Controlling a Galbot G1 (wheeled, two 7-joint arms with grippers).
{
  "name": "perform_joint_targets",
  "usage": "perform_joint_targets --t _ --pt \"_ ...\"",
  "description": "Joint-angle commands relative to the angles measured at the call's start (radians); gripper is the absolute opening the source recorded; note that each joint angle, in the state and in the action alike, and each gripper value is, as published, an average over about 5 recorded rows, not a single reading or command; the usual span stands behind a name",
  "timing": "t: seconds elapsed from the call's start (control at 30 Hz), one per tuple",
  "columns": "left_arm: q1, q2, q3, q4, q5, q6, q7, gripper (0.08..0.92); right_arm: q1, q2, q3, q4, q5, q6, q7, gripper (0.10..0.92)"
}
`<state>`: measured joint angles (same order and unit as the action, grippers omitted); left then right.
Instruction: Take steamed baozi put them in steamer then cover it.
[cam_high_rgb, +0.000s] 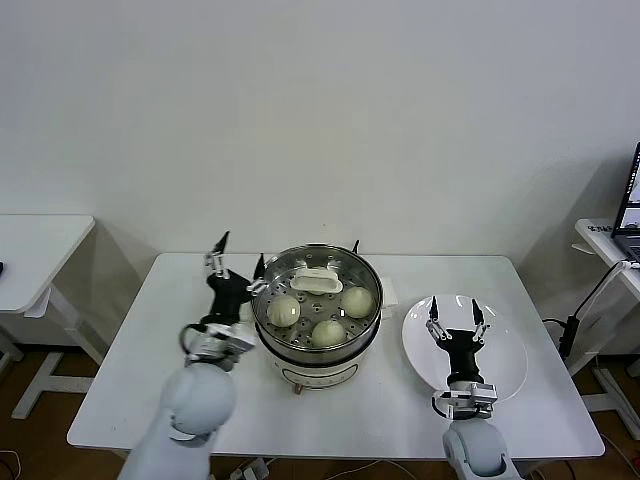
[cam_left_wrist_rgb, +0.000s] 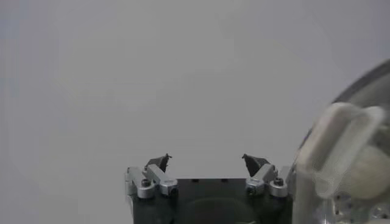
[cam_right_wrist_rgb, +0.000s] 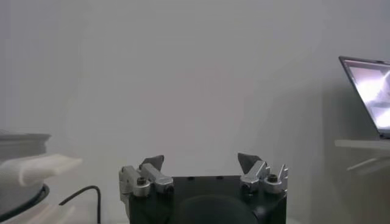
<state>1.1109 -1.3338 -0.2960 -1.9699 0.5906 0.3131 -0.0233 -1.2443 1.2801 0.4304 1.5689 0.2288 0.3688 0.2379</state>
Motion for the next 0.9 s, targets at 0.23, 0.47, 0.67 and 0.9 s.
perform_joint_targets --t 0.23,0.47,0.67,0.9 --pt "0.182 0.050 -0.331 0.221 -0.678 -0.475 -0.007 0.823 -0.086 -0.047 0.012 0.070 0.141 -0.125 -0.065 0.823" --pt "0.235 0.041 -0.295 0.194 -0.689 -0.464 0.027 0.823 -0.097 -0.043 0.017 0.071 0.148 -0.122 -0.072 0.823" --pt "0.274 0.016 -0.255 0.159 -0.678 -0.491 0.030 0.823 -0.107 -0.041 0.027 0.081 0.146 -0.135 -0.063 0.823" --pt "0.310 0.010 -0.234 0.147 -0.657 -0.513 0.037 0.823 -0.127 -0.040 0.041 0.093 0.144 -0.135 -0.062 0.823"
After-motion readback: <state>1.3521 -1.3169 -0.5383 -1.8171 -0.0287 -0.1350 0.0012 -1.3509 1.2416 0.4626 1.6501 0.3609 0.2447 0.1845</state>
